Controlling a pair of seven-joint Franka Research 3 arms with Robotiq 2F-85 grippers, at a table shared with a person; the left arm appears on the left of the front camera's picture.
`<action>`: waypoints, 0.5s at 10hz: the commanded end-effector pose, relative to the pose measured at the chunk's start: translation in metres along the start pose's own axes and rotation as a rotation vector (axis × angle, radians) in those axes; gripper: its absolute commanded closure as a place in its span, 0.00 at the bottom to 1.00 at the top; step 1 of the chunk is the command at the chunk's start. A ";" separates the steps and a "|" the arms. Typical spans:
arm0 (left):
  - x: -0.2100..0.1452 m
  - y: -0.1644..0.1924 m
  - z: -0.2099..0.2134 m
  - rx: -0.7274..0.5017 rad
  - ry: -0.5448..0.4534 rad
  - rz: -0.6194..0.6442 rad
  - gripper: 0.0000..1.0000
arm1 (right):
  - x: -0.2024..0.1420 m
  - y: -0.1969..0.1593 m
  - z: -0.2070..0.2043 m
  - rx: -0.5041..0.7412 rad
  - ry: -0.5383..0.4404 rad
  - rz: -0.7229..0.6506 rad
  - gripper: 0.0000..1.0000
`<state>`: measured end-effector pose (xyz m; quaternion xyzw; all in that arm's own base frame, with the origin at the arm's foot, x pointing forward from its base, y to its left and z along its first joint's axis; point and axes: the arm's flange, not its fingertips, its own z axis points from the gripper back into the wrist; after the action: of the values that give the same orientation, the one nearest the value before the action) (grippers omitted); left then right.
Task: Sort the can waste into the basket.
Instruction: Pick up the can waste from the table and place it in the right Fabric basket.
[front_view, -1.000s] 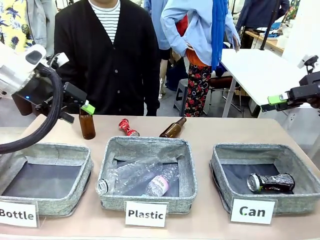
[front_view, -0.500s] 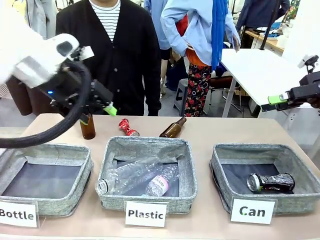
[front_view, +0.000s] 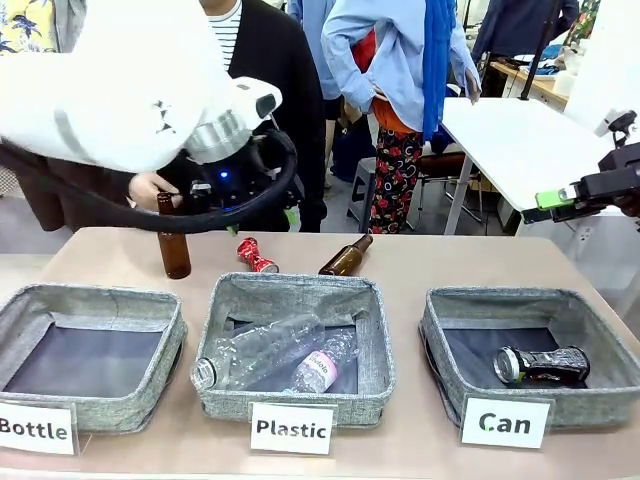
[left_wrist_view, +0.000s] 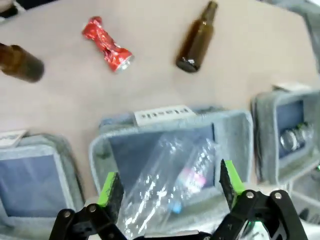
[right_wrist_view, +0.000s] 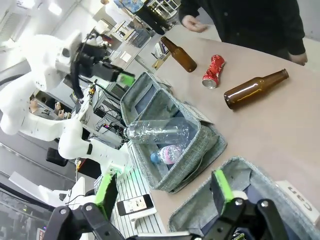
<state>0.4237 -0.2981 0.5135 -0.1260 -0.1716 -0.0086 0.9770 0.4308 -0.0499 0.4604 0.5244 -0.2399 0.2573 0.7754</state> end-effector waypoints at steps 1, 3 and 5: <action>0.000 -0.001 0.023 -0.118 0.154 -0.066 0.00 | -0.001 0.001 0.002 0.004 0.006 0.020 0.00; -0.064 0.041 0.121 -0.356 0.202 -0.339 0.00 | -0.001 0.001 0.002 0.004 0.006 0.020 0.00; -0.103 0.114 0.219 -0.335 0.181 -0.394 0.00 | -0.001 0.001 0.002 0.004 0.006 0.020 0.00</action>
<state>0.2923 -0.2201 0.6314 -0.2814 -0.0936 -0.2446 0.9232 0.4307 -0.0506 0.4605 0.5244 -0.2403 0.2569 0.7754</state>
